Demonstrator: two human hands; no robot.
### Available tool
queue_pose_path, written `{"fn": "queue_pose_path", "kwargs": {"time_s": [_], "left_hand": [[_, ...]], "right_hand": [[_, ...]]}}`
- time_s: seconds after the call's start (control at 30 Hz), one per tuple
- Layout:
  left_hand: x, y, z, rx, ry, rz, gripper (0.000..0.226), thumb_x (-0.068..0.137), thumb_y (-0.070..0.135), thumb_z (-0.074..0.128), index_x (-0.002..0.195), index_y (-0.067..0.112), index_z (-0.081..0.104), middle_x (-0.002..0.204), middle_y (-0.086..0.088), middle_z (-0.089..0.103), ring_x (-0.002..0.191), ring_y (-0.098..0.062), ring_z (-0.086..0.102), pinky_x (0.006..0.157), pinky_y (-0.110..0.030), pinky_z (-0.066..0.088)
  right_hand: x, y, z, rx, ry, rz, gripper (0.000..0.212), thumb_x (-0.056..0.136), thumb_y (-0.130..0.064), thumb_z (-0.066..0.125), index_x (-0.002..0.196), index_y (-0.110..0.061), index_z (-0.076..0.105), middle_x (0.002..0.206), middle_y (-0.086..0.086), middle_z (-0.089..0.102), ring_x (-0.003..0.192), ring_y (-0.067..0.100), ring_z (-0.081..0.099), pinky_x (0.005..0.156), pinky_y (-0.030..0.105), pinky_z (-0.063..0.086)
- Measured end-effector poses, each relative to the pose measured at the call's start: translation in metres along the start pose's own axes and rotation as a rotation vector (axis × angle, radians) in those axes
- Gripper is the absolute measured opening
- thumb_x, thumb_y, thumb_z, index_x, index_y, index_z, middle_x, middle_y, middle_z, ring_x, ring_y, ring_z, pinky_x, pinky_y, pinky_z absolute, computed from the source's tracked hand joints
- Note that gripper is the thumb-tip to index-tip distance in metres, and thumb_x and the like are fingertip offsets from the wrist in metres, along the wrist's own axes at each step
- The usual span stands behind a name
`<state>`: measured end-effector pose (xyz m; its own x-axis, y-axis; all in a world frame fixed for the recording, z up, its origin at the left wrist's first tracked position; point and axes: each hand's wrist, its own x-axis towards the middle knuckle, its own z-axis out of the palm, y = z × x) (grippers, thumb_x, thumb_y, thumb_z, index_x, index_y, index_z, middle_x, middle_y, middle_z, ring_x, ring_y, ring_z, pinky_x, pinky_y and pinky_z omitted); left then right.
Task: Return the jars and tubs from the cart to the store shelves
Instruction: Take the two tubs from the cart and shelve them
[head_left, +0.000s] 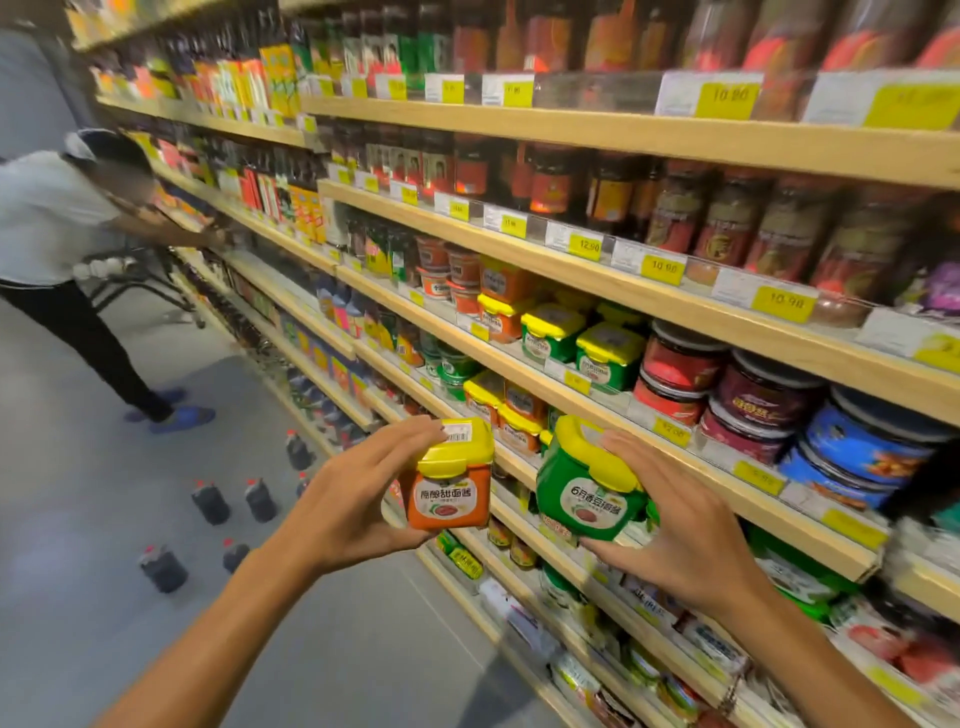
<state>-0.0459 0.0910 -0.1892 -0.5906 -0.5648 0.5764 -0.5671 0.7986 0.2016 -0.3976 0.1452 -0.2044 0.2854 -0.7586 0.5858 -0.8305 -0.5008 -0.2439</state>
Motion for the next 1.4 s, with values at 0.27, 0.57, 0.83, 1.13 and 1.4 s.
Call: {"fn": "queue_pose_path", "kwargs": {"time_s": [0.27, 0.57, 0.83, 1.13, 1.4], "left_hand": [[0.018, -0.087, -0.016, -0.142, 0.015, 0.136, 0.088, 0.076, 0.046, 0.083, 0.145, 0.008, 0.046, 0.152, -0.003, 0.047, 0.141, -0.018, 0.044, 0.106, -0.045, 0.049], [0.063, -0.157, -0.003, -0.252, -0.016, 0.269, 0.089, 0.073, 0.043, 0.084, 0.145, 0.008, 0.046, 0.152, -0.002, 0.047, 0.142, -0.017, 0.044, 0.107, -0.044, 0.048], [0.133, -0.178, 0.034, -0.329, -0.038, 0.38, 0.09, 0.073, 0.042, 0.086, 0.147, 0.014, 0.044, 0.155, 0.003, 0.043, 0.144, -0.015, 0.041, 0.11, -0.04, 0.045], [0.202, -0.204, 0.067, -0.345, -0.014, 0.469, 0.091, 0.072, 0.038, 0.088, 0.147, 0.014, 0.043, 0.155, 0.003, 0.042, 0.144, -0.017, 0.04, 0.109, -0.045, 0.046], [0.221, -0.225, 0.1, -0.372, -0.006, 0.585, 0.095, 0.069, 0.033, 0.09, 0.148, 0.014, 0.042, 0.156, 0.002, 0.041, 0.145, -0.017, 0.04, 0.109, -0.046, 0.046]], "right_hand": [[0.045, -0.03, 0.033, -0.132, 0.051, 0.113, 0.096, 0.068, -0.052, 0.087, 0.149, -0.023, 0.044, 0.151, -0.006, 0.049, 0.137, 0.012, 0.049, 0.106, 0.039, 0.05], [0.071, -0.048, 0.058, -0.248, 0.129, 0.229, 0.089, 0.074, -0.056, 0.076, 0.148, -0.018, 0.046, 0.152, -0.004, 0.048, 0.139, 0.011, 0.046, 0.109, 0.033, 0.045], [0.091, -0.014, 0.059, -0.316, 0.169, 0.276, 0.089, 0.076, -0.053, 0.078, 0.15, -0.018, 0.044, 0.155, -0.004, 0.044, 0.144, 0.011, 0.04, 0.112, 0.034, 0.044], [0.124, 0.033, 0.067, -0.379, 0.21, 0.275, 0.089, 0.074, -0.047, 0.082, 0.149, -0.017, 0.045, 0.155, -0.006, 0.044, 0.147, 0.01, 0.036, 0.11, 0.036, 0.047], [0.131, 0.044, 0.083, -0.504, 0.237, 0.259, 0.089, 0.075, -0.044, 0.084, 0.149, -0.013, 0.045, 0.157, -0.001, 0.042, 0.149, 0.013, 0.033, 0.115, 0.035, 0.04]]}}
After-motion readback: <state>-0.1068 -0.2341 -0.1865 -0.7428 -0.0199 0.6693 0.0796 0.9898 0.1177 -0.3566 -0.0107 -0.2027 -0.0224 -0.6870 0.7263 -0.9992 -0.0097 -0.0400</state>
